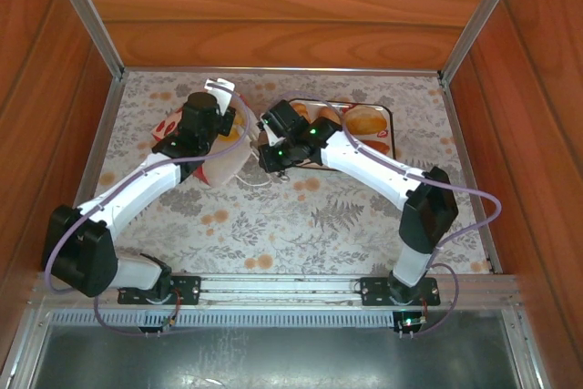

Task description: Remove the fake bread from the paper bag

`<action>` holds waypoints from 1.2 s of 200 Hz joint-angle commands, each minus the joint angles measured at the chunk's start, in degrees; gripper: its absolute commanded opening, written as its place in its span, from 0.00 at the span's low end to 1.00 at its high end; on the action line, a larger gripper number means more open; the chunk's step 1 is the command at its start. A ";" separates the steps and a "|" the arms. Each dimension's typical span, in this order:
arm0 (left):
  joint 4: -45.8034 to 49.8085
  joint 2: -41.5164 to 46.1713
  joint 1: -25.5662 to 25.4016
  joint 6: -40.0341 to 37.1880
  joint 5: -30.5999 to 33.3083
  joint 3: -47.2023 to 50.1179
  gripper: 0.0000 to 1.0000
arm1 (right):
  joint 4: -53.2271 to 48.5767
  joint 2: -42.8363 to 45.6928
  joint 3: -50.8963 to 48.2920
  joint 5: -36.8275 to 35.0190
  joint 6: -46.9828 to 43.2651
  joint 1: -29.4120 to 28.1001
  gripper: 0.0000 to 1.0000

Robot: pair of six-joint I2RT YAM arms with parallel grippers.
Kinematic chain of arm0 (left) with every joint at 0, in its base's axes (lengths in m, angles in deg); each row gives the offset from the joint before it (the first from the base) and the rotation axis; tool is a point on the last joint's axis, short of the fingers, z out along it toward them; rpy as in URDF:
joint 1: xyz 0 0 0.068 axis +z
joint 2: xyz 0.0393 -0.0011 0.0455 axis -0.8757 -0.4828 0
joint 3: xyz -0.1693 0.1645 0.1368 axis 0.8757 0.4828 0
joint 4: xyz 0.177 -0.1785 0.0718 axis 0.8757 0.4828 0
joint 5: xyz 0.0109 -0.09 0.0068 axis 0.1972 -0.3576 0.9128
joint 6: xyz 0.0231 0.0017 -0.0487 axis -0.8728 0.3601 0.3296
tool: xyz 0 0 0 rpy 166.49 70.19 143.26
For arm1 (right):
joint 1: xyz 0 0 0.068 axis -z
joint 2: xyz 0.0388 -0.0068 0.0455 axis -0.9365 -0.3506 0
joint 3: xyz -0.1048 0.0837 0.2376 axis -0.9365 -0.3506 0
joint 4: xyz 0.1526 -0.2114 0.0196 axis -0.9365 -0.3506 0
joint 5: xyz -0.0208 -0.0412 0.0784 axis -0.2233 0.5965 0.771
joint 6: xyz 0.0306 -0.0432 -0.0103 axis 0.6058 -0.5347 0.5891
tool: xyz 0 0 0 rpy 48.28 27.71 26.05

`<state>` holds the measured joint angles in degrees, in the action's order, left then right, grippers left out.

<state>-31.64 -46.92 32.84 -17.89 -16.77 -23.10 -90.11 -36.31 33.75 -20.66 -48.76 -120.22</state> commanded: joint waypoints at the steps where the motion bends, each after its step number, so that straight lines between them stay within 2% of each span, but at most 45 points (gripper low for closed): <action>1: -0.15 -0.86 -0.13 0.45 1.76 -2.51 0.00 | -0.27 2.43 -0.33 -2.85 0.49 -0.79 0.00; 48: 1.53 -2.63 -0.10 0.81 3.92 -4.93 0.00 | -1.94 4.82 -1.14 -4.76 -0.14 -1.28 0.00; 93: 3.34 -5.82 0.22 0.68 6.51 -7.62 0.00 | -3.29 12.67 -5.04 -6.18 0.68 -1.45 0.00; 166: 3.73 -10.02 1.99 2.53 6.51 -9.50 0.00 | -6.76 21.39 -10.98 -12.58 4.22 -1.40 0.00; 201: 3.89 -10.56 3.16 2.57 6.59 -9.05 0.00 | -10.16 23.22 -11.60 -15.96 5.47 -1.42 0.00; 240: 4.15 -9.03 3.38 2.72 6.55 -7.62 0.00 | -16.03 23.09 -11.74 -23.02 6.68 -1.39 0.00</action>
<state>-28.45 -56.88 35.81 -16.12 -10.93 -31.23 -102.15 -13.88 22.47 -36.68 -44.00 -121.25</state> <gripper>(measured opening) 0.063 0.272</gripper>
